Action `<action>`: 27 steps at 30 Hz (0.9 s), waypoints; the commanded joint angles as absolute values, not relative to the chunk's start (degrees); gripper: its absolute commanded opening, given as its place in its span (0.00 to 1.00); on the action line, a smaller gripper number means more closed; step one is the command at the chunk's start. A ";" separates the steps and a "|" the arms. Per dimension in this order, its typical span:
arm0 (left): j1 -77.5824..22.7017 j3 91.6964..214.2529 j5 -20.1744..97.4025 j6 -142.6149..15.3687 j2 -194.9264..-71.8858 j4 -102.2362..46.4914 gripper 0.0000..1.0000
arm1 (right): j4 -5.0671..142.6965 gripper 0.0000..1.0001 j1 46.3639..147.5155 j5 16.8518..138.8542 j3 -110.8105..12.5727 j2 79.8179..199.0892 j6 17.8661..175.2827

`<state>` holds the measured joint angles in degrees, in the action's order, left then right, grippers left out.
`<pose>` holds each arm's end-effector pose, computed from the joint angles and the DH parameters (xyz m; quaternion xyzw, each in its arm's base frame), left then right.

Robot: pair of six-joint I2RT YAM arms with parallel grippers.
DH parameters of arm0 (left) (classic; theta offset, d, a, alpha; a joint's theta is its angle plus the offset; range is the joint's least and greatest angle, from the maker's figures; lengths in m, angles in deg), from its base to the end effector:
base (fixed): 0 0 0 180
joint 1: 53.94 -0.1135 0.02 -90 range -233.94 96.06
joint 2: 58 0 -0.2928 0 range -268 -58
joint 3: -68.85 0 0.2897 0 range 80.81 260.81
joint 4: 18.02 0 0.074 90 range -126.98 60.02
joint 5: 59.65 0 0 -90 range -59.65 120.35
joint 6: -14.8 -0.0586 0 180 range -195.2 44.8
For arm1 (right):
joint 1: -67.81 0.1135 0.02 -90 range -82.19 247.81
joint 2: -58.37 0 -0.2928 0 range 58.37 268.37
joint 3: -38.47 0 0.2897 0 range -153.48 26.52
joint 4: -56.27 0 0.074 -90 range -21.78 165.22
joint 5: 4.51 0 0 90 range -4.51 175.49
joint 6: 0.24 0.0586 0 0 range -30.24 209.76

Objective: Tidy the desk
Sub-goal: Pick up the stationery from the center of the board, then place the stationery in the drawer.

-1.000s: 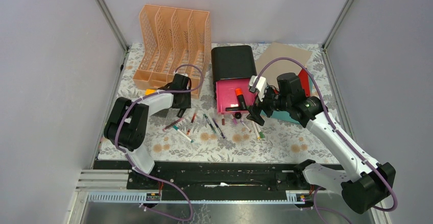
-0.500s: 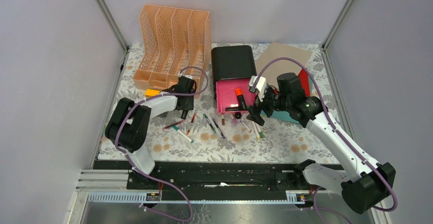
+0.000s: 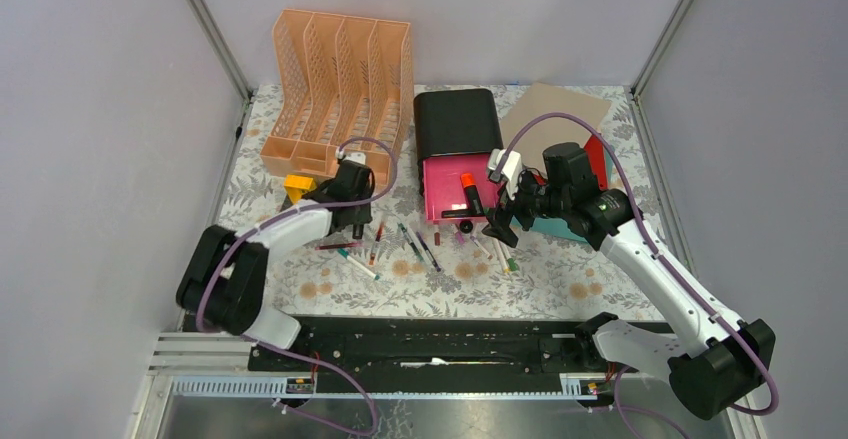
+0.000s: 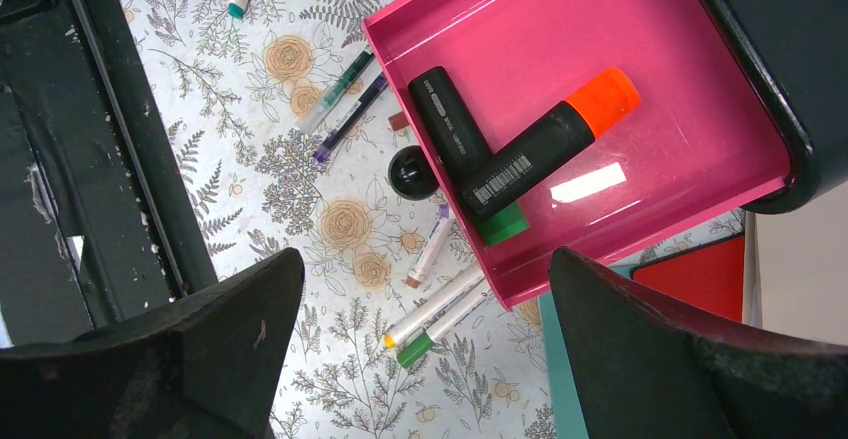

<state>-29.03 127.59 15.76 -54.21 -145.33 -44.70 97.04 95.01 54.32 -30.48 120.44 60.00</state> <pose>0.3102 -0.1278 0.1599 -0.0055 0.9474 -0.0038 0.3199 0.2294 0.1520 0.3377 -0.5164 0.6869 0.2269 0.4582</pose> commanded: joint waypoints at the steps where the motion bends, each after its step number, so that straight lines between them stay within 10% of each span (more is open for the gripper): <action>1: -28.89 124.25 16.25 -52.09 -136.65 -38.15 0.06 | 96.61 1.00 94.49 51.99 -31.05 119.11 59.26; 27: -28.57 102.13 50.62 -40.73 -98.78 -7.73 0.00 | 98.37 1.00 93.72 48.58 -31.14 118.40 56.78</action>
<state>-29.01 102.87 43.06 -43.91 -99.56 -18.10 98.52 94.36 50.21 -30.48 119.50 57.64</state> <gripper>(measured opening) 0.357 0.994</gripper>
